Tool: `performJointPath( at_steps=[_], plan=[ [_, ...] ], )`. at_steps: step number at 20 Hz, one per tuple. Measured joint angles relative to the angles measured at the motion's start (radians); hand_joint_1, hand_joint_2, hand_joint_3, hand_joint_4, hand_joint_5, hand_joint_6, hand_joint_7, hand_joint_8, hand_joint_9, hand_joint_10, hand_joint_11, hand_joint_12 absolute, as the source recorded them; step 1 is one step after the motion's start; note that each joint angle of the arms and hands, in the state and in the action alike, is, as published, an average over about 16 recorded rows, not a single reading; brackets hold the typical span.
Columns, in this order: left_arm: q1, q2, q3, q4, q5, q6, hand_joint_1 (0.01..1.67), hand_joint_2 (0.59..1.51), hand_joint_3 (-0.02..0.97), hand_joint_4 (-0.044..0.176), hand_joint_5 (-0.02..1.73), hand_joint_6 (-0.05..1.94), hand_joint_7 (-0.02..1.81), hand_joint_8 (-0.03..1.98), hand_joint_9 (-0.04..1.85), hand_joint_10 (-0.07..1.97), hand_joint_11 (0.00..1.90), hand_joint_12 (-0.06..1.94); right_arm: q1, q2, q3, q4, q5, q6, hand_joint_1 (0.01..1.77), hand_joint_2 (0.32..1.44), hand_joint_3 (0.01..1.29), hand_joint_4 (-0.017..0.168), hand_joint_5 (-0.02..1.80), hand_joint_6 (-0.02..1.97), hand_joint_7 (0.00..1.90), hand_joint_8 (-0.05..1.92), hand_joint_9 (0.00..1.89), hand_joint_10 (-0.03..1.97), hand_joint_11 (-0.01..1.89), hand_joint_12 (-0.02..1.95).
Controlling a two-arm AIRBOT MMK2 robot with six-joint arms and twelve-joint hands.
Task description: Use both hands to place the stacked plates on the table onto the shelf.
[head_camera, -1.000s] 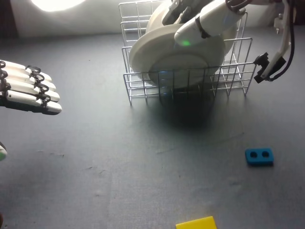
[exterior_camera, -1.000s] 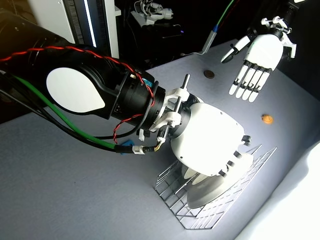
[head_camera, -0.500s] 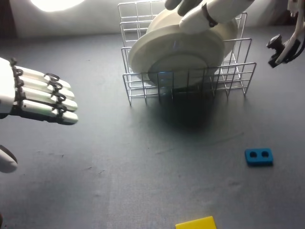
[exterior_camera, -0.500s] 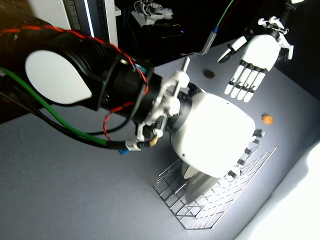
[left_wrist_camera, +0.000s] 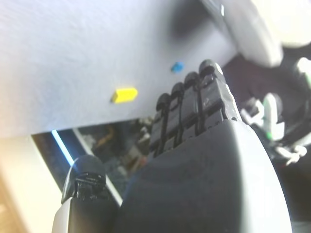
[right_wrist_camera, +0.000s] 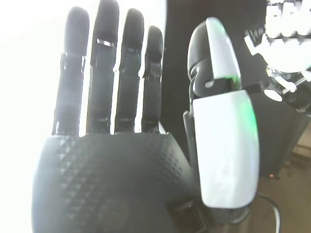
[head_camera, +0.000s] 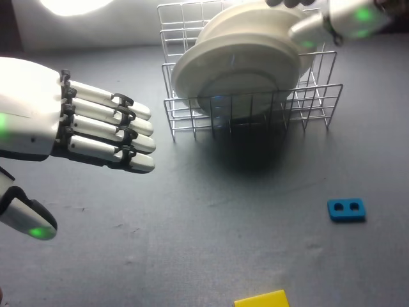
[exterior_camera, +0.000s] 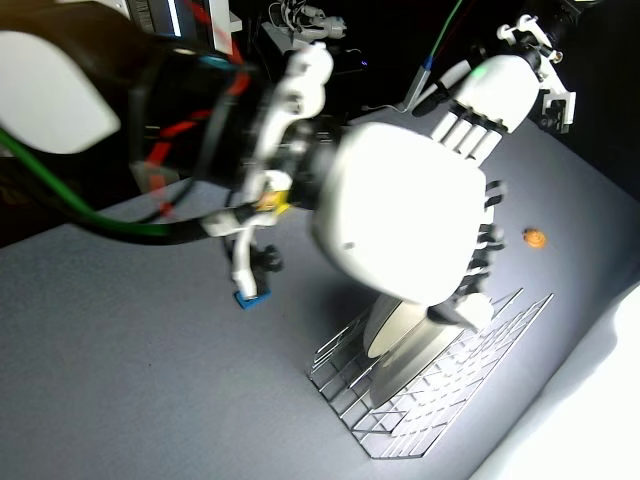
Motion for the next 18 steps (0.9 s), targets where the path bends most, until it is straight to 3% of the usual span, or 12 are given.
performJointPath(
  at_steps=[2, 5, 12, 15, 18],
  plan=[
    [-0.007, -0.003, -0.009, -0.004, -0.01, 0.005, 0.02, 1.202, 0.01, 0.003, 0.23, 0.15, 0.25, 0.17, 0.23, 0.17, 0.11, 0.49, -0.01, 0.054, -0.049, 0.031, 0.025, -0.085, 0.85, 1.07, 0.01, -0.001, 0.87, 0.1, 1.02, 0.07, 1.02, 0.19, 0.66, 1.24],
    [-0.005, -0.008, -0.015, -0.01, -0.021, 0.005, 0.05, 1.221, 0.011, 0.011, 0.45, 0.49, 0.49, 0.52, 0.47, 0.52, 0.34, 0.84, -0.028, 0.134, -0.125, 0.089, 0.056, -0.214, 0.69, 1.09, 0.01, 0.003, 0.95, 0.37, 1.1, 0.35, 1.11, 0.5, 0.84, 1.37],
    [0.013, -0.017, -0.017, -0.018, -0.027, -0.017, 0.26, 1.318, 0.002, 0.078, 1.01, 1.33, 1.17, 1.36, 1.2, 1.36, 1.08, 1.67, -0.062, 0.268, -0.247, 0.252, 0.1, -0.446, 0.42, 1.19, 0.01, 0.071, 1.31, 1.17, 1.43, 1.17, 1.45, 1.28, 1.39, 1.68],
    [0.019, -0.019, -0.016, -0.019, -0.03, -0.019, 0.33, 1.346, -0.001, 0.098, 1.18, 1.64, 1.38, 1.67, 1.41, 1.67, 1.33, 1.88, -0.066, 0.293, -0.266, 0.282, 0.099, -0.468, 0.33, 1.22, 0.01, 0.089, 1.43, 1.44, 1.53, 1.46, 1.56, 1.57, 1.57, 1.8],
    [0.025, -0.022, -0.014, -0.019, -0.031, -0.021, 0.41, 1.371, -0.004, 0.125, 1.33, 1.89, 1.55, 1.9, 1.61, 1.91, 1.6, 1.92, -0.07, 0.307, -0.277, 0.31, 0.089, -0.487, 0.29, 1.26, 0.02, 0.114, 1.54, 1.79, 1.61, 1.8, 1.65, 1.88, 1.73, 1.92]
  ],
)
